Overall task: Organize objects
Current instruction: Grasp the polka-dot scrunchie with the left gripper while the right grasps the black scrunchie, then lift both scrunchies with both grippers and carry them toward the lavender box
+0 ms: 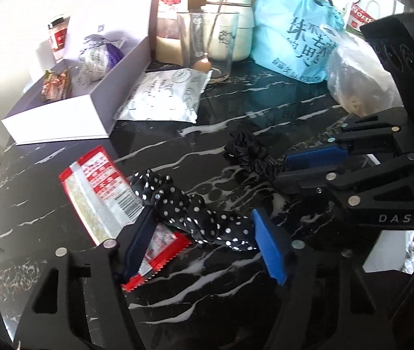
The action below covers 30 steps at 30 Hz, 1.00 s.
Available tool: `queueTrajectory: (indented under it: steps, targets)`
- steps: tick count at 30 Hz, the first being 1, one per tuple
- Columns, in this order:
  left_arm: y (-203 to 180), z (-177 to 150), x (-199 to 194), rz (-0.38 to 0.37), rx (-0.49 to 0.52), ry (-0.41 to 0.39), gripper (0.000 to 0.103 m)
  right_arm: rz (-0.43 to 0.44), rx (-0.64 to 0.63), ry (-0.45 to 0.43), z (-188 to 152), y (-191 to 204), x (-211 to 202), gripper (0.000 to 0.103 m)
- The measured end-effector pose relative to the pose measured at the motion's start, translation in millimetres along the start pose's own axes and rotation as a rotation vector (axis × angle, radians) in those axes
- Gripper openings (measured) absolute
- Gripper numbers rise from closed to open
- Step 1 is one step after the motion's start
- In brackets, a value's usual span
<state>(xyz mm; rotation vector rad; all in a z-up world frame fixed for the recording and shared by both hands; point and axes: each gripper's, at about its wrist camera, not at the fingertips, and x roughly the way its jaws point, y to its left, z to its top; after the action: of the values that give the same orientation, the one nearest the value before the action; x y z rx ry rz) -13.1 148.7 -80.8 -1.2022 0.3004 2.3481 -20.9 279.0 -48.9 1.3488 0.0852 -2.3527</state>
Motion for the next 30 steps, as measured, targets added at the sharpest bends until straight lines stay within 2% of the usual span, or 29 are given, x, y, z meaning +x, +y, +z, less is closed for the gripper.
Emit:
queueTrajectory:
  steps: [1, 2, 3, 6, 10, 13, 15, 17, 22, 24, 26, 27, 28, 29, 30]
  targets:
    - [-1.0, 0.4, -0.6, -0.018, 0.007, 0.001, 0.041, -0.008, 0.003, -0.002, -1.6, -0.4, -1.2, 0.024]
    - [-2.3, 1.0, 0.7, -0.044, 0.015, 0.017, 0.038, -0.014, 0.004, -0.004, -2.4, -0.7, -2.0, 0.026]
    - [-3.9, 1.1, 2.3, -0.061, 0.024, 0.027, 0.038, -0.022, 0.004, -0.006, -4.0, -1.8, -3.5, 0.027]
    - [-6.5, 1.7, 6.6, -0.048, 0.039, 0.033, 0.038, -0.040, 0.005, -0.010, -7.4, -3.1, -6.8, 0.031]
    - [-1.7, 6.6, 8.9, -0.049, 0.002, 0.035, 0.038, -0.061, 0.006, -0.012, -10.5, -4.6, -7.0, 0.035]
    - [3.1, 11.5, 11.9, -0.032, -0.029, 0.041, 0.045, -0.064, -0.001, -0.026, -11.4, -3.5, -8.0, 0.042]
    - [3.6, 15.3, 16.3, -0.020, -0.036, 0.051, 0.057, -0.066, -0.012, -0.040, -12.1, -3.4, -9.6, 0.046]
    - [3.0, 17.8, 18.6, -0.021, -0.043, 0.051, 0.058, -0.074, -0.027, -0.047, -10.2, -0.9, -7.7, 0.051]
    - [-0.3, 22.5, 23.9, 0.001, -0.038, 0.035, 0.057, -0.078, -0.045, -0.037, -9.3, 1.5, 1.0, 0.051]
    - [-2.5, 22.8, 24.5, 0.022, -0.019, 0.028, 0.046, -0.091, -0.050, -0.043, -8.9, 1.1, 0.6, 0.051]
    - [-3.9, 23.0, 24.3, 0.011, -0.009, 0.022, 0.037, -0.104, -0.043, -0.047, -8.3, -1.1, 0.8, 0.050]
    - [-4.1, 23.3, 24.3, 0.006, -0.004, 0.018, 0.030, -0.111, -0.038, -0.053, -8.0, -1.9, 0.7, 0.046]
    - [-4.2, 23.6, 24.3, 0.000, -0.001, 0.015, 0.025, -0.134, -0.045, -0.060, -7.1, -1.7, 1.0, 0.029]
    - [-3.8, 23.8, 24.3, -0.010, 0.000, 0.009, 0.017, -0.138, -0.048, -0.058, -6.5, -2.0, 1.2, 0.027]
    - [-3.2, 24.1, 24.5, -0.021, 0.000, 0.007, 0.017, -0.134, -0.048, -0.057, -6.3, -2.2, 1.2, 0.025]
